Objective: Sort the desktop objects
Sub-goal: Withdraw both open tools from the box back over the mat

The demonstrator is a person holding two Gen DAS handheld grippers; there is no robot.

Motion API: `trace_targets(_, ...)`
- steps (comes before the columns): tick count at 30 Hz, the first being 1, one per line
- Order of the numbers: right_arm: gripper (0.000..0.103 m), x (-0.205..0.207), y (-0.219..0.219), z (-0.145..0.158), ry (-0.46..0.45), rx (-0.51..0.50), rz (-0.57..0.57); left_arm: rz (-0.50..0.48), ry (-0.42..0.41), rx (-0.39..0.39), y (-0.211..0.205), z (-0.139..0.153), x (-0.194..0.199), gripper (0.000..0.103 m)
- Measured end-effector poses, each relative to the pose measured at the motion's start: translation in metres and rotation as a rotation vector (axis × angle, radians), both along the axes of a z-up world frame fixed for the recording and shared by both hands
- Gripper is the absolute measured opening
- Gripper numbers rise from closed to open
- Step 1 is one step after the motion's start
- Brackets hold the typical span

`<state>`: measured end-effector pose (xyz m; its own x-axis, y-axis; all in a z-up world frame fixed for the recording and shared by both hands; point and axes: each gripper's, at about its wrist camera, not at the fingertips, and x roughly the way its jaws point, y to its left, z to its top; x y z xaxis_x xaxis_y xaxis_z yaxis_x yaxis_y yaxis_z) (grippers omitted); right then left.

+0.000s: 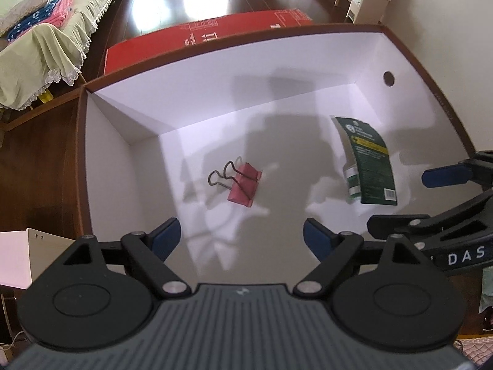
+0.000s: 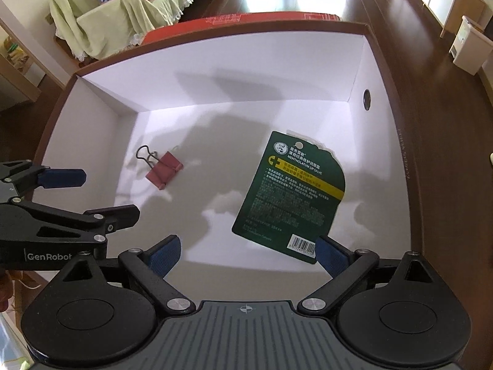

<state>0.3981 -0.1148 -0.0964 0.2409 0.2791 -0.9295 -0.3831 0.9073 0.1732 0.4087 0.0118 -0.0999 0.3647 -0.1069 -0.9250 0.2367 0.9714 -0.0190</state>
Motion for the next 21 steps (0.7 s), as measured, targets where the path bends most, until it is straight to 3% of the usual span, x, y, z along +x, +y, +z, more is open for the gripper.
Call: trace_targets(21, 0.096, -0.05, -0.023, 0.056, -0.162, 0.054, -0.02, 0.037, -0.115, 0.023, -0.005, 0.061, -0.063, 0.085)
